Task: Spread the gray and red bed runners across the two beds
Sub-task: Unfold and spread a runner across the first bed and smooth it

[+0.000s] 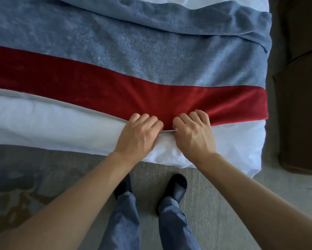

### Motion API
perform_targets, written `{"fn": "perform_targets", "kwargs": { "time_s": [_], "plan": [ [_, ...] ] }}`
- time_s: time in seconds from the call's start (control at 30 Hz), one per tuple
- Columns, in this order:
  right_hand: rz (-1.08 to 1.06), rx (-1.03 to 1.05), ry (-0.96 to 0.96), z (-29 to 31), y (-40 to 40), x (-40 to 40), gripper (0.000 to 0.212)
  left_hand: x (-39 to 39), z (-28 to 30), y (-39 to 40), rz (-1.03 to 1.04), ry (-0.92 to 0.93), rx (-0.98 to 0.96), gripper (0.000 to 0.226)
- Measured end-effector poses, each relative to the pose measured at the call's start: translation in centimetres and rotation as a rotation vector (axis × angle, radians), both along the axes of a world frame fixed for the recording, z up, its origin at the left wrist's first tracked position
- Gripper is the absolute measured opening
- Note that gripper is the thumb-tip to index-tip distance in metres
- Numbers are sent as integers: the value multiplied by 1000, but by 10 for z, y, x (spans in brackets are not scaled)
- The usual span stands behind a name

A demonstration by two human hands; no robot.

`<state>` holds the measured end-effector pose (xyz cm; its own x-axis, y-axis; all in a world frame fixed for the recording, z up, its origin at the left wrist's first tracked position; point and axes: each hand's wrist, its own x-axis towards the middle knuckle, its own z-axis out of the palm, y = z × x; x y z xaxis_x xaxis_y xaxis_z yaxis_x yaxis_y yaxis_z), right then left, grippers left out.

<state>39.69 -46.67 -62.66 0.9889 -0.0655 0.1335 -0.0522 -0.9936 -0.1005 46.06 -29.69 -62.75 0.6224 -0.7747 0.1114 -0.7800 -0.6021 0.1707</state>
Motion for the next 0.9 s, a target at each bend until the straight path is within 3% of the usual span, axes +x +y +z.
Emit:
{"fn": "perform_targets", "kwargs": {
  "time_s": [0.17, 0.4, 0.5, 0.73, 0.9],
  "plan": [
    [15, 59, 12, 8, 45, 34, 9, 52, 7, 42, -31, 10, 21, 11],
    [9, 68, 46, 11, 148, 109, 10, 143, 15, 160, 30, -30, 139, 15],
    [-19, 58, 39, 15, 186, 138, 14, 174, 20, 192, 34, -11, 104, 13],
    [-175, 56, 62, 17, 224, 128, 24, 152, 21, 222, -72, 76, 45, 13],
    [-122, 87, 99, 23, 254, 152, 20, 181, 21, 255, 55, 93, 32, 16]
  ]
}}
